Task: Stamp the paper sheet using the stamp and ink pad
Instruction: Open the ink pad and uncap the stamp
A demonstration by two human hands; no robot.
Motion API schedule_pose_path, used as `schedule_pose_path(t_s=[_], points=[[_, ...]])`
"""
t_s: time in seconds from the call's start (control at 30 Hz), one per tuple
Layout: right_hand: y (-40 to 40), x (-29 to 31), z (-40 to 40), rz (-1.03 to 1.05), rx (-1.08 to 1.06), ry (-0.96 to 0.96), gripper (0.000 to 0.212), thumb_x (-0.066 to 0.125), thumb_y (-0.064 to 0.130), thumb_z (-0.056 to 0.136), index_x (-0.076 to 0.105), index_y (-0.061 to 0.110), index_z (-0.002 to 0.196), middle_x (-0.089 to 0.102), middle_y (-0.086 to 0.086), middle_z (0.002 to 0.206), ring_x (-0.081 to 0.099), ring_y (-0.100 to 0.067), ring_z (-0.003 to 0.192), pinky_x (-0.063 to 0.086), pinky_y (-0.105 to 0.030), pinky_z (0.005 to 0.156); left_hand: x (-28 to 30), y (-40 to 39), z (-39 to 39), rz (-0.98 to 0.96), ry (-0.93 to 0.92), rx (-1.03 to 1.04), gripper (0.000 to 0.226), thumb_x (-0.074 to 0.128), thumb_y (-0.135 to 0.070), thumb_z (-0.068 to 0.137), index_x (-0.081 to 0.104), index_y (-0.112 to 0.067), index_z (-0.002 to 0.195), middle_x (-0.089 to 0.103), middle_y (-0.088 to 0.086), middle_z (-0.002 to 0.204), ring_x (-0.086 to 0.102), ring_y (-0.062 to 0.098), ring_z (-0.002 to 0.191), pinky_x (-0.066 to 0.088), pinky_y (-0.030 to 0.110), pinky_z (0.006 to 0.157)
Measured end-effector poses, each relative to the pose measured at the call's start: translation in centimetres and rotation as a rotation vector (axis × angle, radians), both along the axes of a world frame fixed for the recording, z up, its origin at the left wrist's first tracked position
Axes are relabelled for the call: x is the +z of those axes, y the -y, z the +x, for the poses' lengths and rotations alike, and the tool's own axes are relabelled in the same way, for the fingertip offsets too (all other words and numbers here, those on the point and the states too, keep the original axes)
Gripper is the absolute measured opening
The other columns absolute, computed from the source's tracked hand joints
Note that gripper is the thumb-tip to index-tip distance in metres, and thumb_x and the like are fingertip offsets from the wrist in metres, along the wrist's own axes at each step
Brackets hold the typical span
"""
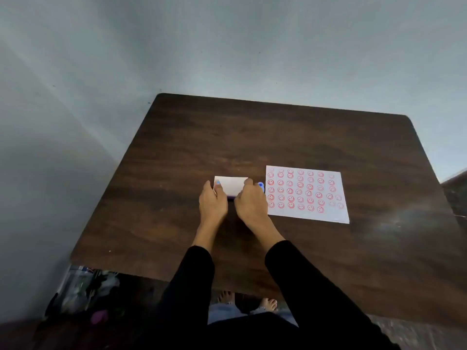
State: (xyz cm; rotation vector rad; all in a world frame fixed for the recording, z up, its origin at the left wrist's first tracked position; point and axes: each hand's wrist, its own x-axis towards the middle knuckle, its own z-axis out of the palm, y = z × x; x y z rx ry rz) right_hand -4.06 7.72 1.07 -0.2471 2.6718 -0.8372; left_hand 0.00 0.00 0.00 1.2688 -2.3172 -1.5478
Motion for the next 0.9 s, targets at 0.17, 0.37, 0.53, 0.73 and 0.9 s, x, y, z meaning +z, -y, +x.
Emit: schedule_pose_path(t_s=[0.17,0.37,0.53,0.73,0.9], points=[[0.4,-0.2,0.1,0.006,-0.011,0.02,0.045,0.054,0.011,0.088,0.039,0.003,0.129,0.053,-0.018,0.124,0.053,-0.032,0.113,0.05,-0.039,0.085,-0.2,-0.2,-0.3,-0.015,-0.022,0.021,0.05,0.03,-0.03,0.102,0.033,-0.002,0.144,0.043,0.02,0.145,0.036,0.034,0.136,0.03,0.042,0.113],[0.8,0.6,0.1,-0.019,-0.014,-0.02,0.044,0.054,0.012,0.086,0.04,0.0,0.126,0.054,-0.02,0.121,0.052,-0.035,0.111,0.047,-0.041,0.081,0.3,0.0,-0.7,-0.025,-0.083,0.051,0.044,0.03,-0.032,0.102,0.046,-0.003,0.132,0.057,0.018,0.13,0.049,0.035,0.123,0.039,0.047,0.105],[2.3,1.7,0.2,-0.074,0.064,-0.072,0.048,0.048,0.007,0.087,0.035,-0.001,0.132,0.054,-0.022,0.123,0.051,-0.037,0.112,0.045,-0.043,0.086,1.4,1.5,-0.2,-0.078,-0.19,0.184,0.046,0.031,-0.031,0.102,0.044,-0.004,0.135,0.058,0.016,0.129,0.05,0.032,0.123,0.041,0.046,0.104],[5.1,1.2,2.3,-0.09,0.289,-0.05,0.043,0.05,0.007,0.086,0.041,0.003,0.128,0.054,-0.02,0.125,0.046,-0.035,0.116,0.043,-0.043,0.093,0.7,4.6,2.6,-0.07,-0.154,0.375,0.046,0.029,-0.035,0.102,0.043,-0.008,0.136,0.055,0.015,0.133,0.048,0.032,0.124,0.042,0.046,0.104],[6.6,-0.2,4.1,-0.017,0.427,-0.031,0.05,0.05,0.01,0.086,0.036,0.004,0.133,0.046,-0.02,0.137,0.029,-0.035,0.135,0.026,-0.043,0.11,-0.7,6.1,5.0,-0.117,-0.079,0.461,0.048,0.028,-0.033,0.102,0.04,-0.003,0.138,0.056,0.019,0.131,0.047,0.037,0.126,0.031,0.051,0.111]])
